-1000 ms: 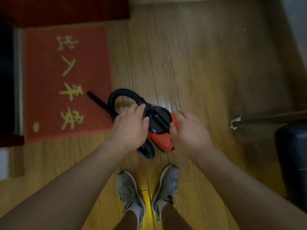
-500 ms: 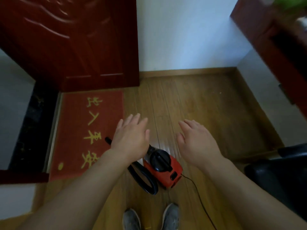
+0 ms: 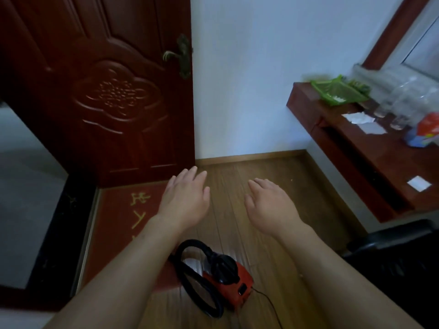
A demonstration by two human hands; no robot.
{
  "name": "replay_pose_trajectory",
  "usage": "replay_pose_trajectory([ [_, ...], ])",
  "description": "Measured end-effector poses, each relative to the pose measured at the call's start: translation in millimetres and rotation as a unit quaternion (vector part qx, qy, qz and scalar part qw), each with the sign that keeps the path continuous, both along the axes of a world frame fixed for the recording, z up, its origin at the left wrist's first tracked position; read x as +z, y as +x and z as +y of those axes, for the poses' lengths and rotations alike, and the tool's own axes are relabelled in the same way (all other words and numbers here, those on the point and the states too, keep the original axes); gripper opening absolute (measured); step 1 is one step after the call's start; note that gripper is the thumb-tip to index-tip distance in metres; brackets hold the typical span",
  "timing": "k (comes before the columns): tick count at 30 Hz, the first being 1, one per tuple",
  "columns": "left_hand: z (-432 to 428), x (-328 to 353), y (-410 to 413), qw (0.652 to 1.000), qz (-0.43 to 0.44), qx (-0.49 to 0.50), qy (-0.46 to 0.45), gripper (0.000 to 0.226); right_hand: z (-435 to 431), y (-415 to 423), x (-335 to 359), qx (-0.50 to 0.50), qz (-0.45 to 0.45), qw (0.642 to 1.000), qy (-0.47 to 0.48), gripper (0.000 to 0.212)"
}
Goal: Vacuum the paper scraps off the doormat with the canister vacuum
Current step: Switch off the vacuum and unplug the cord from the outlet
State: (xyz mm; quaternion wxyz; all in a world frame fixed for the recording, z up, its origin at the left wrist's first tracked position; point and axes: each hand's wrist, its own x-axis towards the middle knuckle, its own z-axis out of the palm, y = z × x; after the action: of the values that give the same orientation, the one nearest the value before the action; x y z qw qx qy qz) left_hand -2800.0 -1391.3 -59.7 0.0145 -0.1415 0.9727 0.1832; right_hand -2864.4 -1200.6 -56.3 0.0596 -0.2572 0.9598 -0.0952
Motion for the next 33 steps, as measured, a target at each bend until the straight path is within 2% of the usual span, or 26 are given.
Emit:
replay_pose_trajectory([
  [8,-12.9,72.8,5.0,0.999,0.025,0.012,-0.015,0.055,-8.4,-4.5,67.6,0.0,0.036,0.999,-0.013,0.047],
  [16,-10.1,111.1,0.8,0.999,0.028,0.023,-0.012,0.055,1.0,-16.4,116.8,-0.024,0.041,0.999,-0.027,0.043],
  [33,46.8,143.4,-53.5,0.998,0.05,0.013,-0.036,0.05,68.7,-82.8,142.1,-0.051,0.041,0.996,-0.058,0.043],
])
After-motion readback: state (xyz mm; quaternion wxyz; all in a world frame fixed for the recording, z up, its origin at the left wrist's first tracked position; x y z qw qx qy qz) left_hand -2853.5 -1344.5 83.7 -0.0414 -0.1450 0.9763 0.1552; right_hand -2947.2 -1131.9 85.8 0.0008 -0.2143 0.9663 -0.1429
